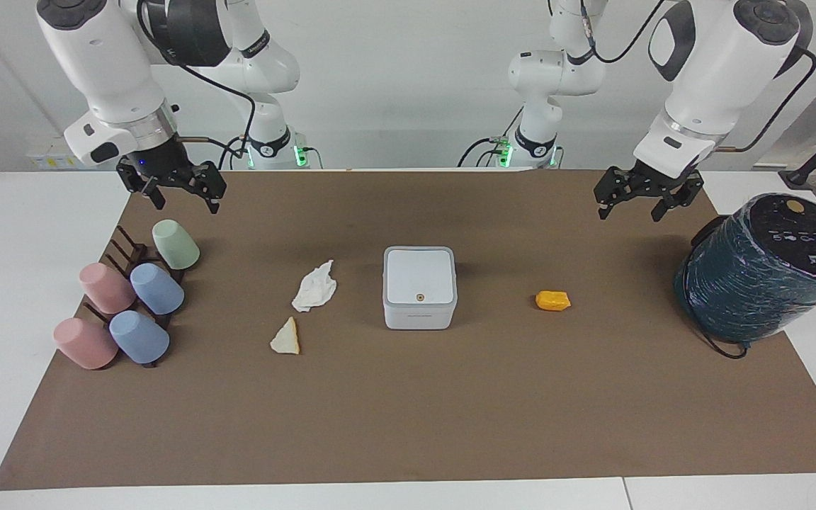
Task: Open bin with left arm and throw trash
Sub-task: 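Reach the left gripper to the white lid of the bin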
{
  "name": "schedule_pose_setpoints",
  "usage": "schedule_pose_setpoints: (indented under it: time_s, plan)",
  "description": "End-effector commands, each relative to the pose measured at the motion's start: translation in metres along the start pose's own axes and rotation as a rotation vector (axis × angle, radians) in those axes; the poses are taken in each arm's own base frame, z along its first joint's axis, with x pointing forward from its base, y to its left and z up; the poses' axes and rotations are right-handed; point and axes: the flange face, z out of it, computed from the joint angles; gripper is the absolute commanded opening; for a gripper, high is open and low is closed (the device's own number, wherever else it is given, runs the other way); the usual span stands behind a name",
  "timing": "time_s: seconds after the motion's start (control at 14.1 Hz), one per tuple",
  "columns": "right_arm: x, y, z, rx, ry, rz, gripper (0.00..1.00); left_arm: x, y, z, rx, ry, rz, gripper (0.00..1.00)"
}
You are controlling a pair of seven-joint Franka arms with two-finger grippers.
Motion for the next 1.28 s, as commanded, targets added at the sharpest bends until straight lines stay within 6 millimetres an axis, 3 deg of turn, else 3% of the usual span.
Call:
schedule_pose_setpoints:
  time_s: [0.0, 0.28, 0.57, 0.71, 0.78, 0.85, 1.0, 1.14, 1.21]
  plan:
    - [-0.002, 0.002, -0.001, -0.006, -0.007, -0.015, 1.00, -0.014, -0.007, 0.000, 0.015, -0.003, -0.001, 1.00]
    - [-0.002, 0.003, 0.000, -0.006, -0.008, -0.014, 1.00, -0.014, -0.009, 0.000, 0.015, -0.003, -0.007, 1.00]
    - [-0.002, 0.002, -0.001, -0.006, -0.007, -0.015, 1.00, -0.012, 0.006, 0.001, 0.013, 0.018, 0.012, 1.00]
    - [-0.002, 0.003, 0.000, -0.006, -0.008, -0.014, 1.00, -0.006, 0.041, -0.002, 0.003, 0.091, 0.038, 1.00]
    - [-0.002, 0.003, -0.001, -0.006, -0.007, -0.014, 1.00, -0.006, 0.055, -0.003, -0.002, 0.098, 0.018, 0.95]
    - [-0.002, 0.003, -0.001, -0.006, -0.007, -0.014, 1.00, -0.007, 0.068, -0.003, -0.008, 0.099, -0.001, 0.73]
    - [-0.002, 0.003, 0.000, -0.006, -0.008, -0.014, 1.00, -0.010, 0.092, -0.003, -0.015, 0.104, -0.003, 0.37]
    - [-0.002, 0.003, 0.000, -0.006, -0.008, -0.014, 1.00, -0.014, 0.121, 0.000, -0.042, 0.106, -0.013, 0.16]
    - [-0.002, 0.003, -0.001, -0.006, -0.007, -0.014, 1.00, -0.017, 0.140, 0.003, -0.066, 0.117, -0.058, 0.11]
